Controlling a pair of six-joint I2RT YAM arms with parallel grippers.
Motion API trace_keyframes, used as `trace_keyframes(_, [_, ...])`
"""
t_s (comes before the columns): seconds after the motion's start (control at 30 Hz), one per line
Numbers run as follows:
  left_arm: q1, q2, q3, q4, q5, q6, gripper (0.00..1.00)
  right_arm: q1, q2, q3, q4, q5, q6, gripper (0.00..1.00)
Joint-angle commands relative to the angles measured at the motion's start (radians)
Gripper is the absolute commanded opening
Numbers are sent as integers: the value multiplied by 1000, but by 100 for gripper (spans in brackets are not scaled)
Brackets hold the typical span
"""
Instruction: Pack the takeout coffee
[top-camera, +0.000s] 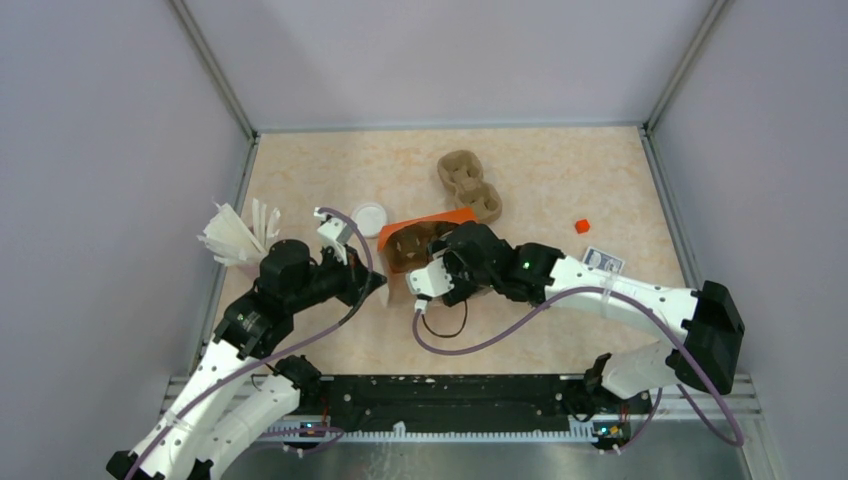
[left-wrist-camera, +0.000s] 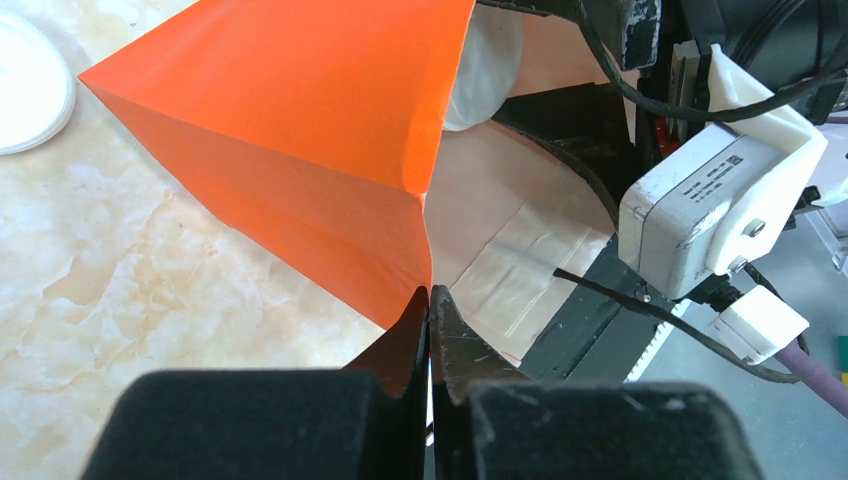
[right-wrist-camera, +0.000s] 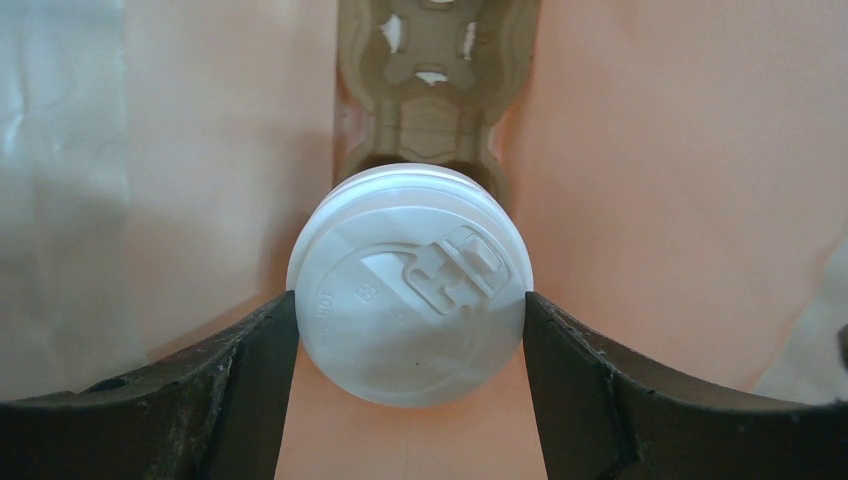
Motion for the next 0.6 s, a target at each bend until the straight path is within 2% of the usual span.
trace_keyframes(0.0, [1, 0, 1, 44, 27, -11, 0, -16, -4, 19, 88, -9, -2, 63])
trace_keyframes(0.57, [1, 10, -2, 59, 34, -16, 0, -38, 38, 11, 79, -8, -39, 63])
